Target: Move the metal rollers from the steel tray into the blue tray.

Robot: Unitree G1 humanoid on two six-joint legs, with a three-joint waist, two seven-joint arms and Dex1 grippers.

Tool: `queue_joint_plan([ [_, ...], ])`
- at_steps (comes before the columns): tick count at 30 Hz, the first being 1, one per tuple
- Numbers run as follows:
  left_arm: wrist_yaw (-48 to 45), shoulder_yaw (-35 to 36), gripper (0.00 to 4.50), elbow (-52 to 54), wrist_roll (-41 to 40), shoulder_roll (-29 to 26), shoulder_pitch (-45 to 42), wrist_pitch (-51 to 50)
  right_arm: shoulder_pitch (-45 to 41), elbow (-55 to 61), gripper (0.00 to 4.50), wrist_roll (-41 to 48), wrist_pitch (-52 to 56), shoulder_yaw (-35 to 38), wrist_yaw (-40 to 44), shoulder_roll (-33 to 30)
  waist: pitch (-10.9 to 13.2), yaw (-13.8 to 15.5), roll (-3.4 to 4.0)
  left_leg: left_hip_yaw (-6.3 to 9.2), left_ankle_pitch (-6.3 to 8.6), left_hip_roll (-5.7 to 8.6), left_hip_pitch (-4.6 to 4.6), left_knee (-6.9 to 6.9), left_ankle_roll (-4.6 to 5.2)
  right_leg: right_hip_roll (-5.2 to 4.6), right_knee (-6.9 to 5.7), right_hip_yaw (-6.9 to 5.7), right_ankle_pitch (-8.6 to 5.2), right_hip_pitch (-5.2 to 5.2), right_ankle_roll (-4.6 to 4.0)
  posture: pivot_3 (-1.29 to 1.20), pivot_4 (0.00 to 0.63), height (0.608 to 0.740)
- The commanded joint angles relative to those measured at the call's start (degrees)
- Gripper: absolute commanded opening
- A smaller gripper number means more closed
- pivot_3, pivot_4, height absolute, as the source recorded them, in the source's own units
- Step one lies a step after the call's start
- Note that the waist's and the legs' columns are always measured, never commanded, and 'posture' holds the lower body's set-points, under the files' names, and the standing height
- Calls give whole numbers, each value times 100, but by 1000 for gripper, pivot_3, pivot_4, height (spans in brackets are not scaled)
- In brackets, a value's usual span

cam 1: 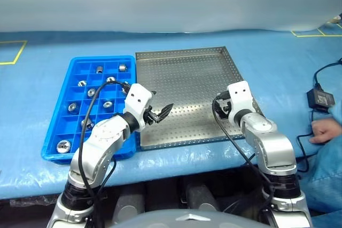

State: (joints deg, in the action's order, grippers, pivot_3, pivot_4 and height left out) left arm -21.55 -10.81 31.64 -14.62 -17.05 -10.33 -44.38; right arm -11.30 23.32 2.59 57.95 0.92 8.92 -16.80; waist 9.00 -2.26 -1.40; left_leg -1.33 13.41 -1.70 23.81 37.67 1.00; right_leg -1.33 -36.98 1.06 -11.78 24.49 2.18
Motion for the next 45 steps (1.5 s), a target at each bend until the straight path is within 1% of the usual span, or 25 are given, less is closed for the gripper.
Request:
queue_joint_plan([
  [1,-79,-64,3801,25,-12,8,-74,191,49,244,3717,-86,-49,160,-190,47,0,-18,0,-1,0,1,1,4,0,0,1,4,0,0,0,-92,150,740],
  [5,-117,-73,3801,27,-17,-36,-28,210,117,210,3717,-351,-156,137,-407,-109,0,-29,0,-14,3,7,4,17,9,-5,5,22,4,-1,7,-88,150,740],
  [9,-116,-46,3801,69,-29,-67,36,193,92,150,3717,-391,-96,326,-560,-67,0,-27,0,-17,2,8,3,20,13,-6,4,26,5,-2,9,-78,150,740],
  [14,-64,-8,3801,130,-21,-98,95,150,70,-134,3717,-378,49,427,-712,131,0,-29,0,-17,2,6,1,18,13,-3,3,26,5,-2,8,-64,150,740],
  [20,-29,21,3801,170,-17,-116,137,143,13,-484,3717,-243,23,811,-874,478,0,3,0,-19,2,7,2,18,13,-4,4,30,6,-2,10,-53,150,740],
  [23,-7,38,3801,203,-19,-133,170,136,-27,-584,3110,-292,-36,924,-997,564,0,9,0,-19,2,7,1,19,13,-4,3,30,6,-2,10,-46,150,740],
  [26,7,53,3801,220,-27,-152,193,131,-37,-623,2147,-280,-37,923,-989,580,-1,11,2,-19,2,7,1,18,13,-4,3,30,6,-2,10,-42,150,740],
  [28,25,59,3801,226,-24,-163,204,125,-38,-646,1744,-214,-62,941,-931,594,-1,12,2,-19,2,7,1,18,13,-4,3,30,6,-2,11,-41,150,740],
  [32,35,71,3801,231,-25,-182,219,127,-31,-594,1743,-216,-107,878,-928,603,-1,11,2,-19,2,7,1,18,13,-4,3,30,7,-2,11,-40,150,740],
  [34,32,98,3801,240,-22,-211,237,120,-23,-432,1743,-81,-179,798,-753,631,-1,8,2,-19,2,7,1,18,13,-4,3,30,7,-2,11,-40,150,740],
  [40,129,523,3801,449,-18,-442,465,43,-94,443,1743,713,-311,-62,482,527,1,-28,5,-21,2,0,-2,14,13,3,-1,32,6,2,11,-12,150,740],
  [45,257,1041,3801,749,-8,-668,816,-89,-368,726,1743,1034,-306,-761,998,462,1,28,5,-18,2,-3,-2,14,13,-1,1,28,5,0,8,29,150,740],
])
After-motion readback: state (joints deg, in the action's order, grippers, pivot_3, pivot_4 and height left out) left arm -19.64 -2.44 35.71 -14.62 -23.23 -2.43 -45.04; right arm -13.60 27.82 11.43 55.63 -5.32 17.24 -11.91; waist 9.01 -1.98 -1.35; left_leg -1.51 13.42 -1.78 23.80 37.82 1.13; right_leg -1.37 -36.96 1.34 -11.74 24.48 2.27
